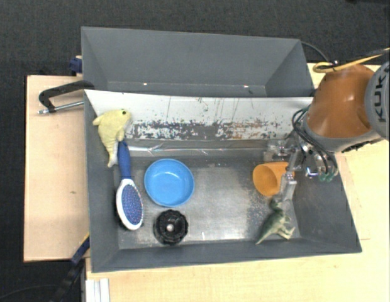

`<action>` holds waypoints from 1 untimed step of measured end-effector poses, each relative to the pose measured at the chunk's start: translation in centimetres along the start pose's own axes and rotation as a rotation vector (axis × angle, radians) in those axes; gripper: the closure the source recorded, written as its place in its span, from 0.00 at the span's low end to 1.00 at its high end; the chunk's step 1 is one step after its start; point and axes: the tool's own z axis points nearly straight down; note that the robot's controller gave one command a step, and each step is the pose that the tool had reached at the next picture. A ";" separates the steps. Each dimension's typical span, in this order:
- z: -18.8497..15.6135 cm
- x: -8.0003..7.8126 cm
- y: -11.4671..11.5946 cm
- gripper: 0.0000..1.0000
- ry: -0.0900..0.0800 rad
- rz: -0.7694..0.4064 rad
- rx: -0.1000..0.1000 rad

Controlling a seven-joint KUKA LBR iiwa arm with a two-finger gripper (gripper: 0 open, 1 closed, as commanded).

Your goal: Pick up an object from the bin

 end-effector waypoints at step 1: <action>-0.2 -0.1 -0.2 1.00 -0.004 0.002 0.003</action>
Offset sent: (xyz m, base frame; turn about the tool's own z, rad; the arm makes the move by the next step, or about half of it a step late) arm 0.0000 0.0000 0.0000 0.0000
